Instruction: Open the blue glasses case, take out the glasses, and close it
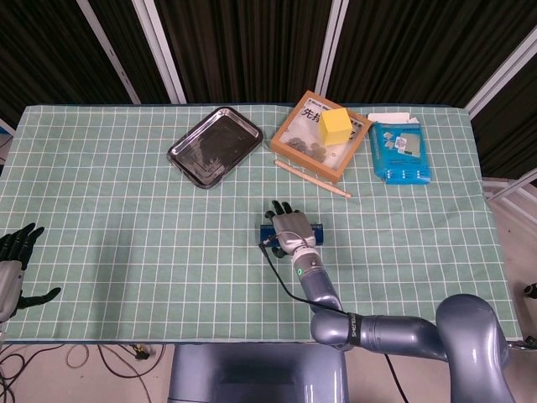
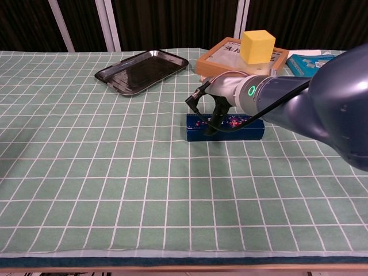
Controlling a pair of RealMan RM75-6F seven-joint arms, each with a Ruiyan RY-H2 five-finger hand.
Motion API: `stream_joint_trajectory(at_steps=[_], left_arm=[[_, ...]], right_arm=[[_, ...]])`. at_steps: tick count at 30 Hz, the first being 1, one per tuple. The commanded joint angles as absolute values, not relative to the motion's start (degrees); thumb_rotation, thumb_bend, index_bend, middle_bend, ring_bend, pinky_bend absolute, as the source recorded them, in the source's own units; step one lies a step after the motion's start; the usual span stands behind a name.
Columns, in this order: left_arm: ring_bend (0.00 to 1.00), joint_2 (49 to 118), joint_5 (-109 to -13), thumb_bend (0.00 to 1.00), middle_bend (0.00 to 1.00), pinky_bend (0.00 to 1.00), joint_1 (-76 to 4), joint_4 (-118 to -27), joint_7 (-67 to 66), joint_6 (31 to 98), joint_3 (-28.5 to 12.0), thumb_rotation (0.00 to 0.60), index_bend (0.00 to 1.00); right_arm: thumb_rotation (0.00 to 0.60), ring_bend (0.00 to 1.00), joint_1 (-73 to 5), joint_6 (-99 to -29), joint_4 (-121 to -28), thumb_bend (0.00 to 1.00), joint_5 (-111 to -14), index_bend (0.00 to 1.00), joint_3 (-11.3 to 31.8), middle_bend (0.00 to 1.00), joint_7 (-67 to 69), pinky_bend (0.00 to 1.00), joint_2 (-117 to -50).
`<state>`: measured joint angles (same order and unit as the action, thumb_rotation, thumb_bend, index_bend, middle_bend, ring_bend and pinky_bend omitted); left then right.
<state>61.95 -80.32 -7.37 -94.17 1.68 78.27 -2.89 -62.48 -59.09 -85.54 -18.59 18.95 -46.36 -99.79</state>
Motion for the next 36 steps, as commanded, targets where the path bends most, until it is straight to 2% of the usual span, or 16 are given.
stream_joint_trajectory(at_steps=[1,16,36], left_arm=[[0.00,61.97,-80.32,0.00,0.00,0.00,-7.38,-94.16,1.77,78.27,-2.90,0.600,0.00],[0.00,61.88,-80.26,0.00,0.00,0.00,-7.37,-94.36,1.92,78.38,-2.90,0.600,0.00],[0.00,61.83,-80.14,0.00,0.00,0.00,-7.38,-94.27,2.47,78.52,-3.06,0.600,0.00]], right_arm=[[0.600,0.00,-62.61,-59.11,-85.36,0.39,-18.49,0.23,18.78,0.00,-46.18,0.24,-99.91],[0.600,0.00,-63.08,-59.10,-85.10,0.44,-17.63,0.23,18.14,0.00,-45.42,0.24,-100.07],[0.600,0.00,-63.28,-59.31,-84.85,0.45,-16.77,0.25,17.49,0.00,-45.01,0.24,-100.17]])
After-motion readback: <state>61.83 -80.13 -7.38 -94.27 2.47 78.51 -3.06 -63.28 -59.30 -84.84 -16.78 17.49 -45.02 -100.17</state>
